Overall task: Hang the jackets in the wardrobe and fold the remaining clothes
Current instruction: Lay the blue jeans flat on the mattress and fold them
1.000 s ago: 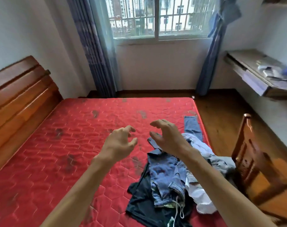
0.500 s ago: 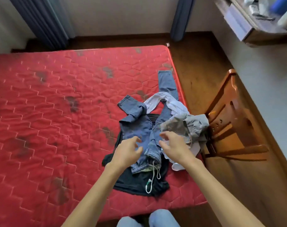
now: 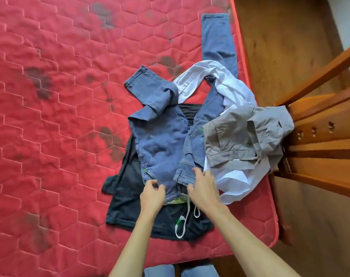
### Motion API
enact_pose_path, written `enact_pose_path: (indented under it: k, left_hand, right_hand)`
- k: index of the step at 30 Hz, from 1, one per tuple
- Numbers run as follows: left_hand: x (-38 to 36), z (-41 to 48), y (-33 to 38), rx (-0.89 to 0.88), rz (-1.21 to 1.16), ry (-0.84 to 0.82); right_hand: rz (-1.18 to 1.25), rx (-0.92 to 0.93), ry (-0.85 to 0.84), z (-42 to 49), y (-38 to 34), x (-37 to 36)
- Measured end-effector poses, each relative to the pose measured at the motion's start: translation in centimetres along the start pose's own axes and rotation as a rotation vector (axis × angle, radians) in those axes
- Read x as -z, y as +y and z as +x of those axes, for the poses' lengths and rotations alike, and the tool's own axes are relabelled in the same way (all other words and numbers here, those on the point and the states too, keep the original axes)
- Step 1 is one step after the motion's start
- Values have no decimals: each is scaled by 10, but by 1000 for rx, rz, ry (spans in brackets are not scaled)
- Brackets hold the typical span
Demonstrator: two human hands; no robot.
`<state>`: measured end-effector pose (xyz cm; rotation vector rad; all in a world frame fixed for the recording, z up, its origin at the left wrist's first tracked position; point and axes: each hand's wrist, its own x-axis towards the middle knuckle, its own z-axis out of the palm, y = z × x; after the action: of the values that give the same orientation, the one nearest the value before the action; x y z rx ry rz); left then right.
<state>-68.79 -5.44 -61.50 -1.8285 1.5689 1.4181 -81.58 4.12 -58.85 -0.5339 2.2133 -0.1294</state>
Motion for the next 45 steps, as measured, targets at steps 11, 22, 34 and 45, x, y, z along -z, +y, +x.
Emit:
enact_pose_path:
  k: [11,22,34,45]
  left_hand:
    - [-41,76,-94,155,-170,4]
    - [68,-6,-35,8,-448,-178]
    - [210,-127,3,-306,-465,-22]
    - [285,-213,-28,-605,-537,27]
  right_hand:
    - [-220,-73,66,63,-1,-58]
    - [101,-231,180,-26,40,43]
    - [284,-133,339,-196,8,109]
    - [362,-138,468,-318,11,100]
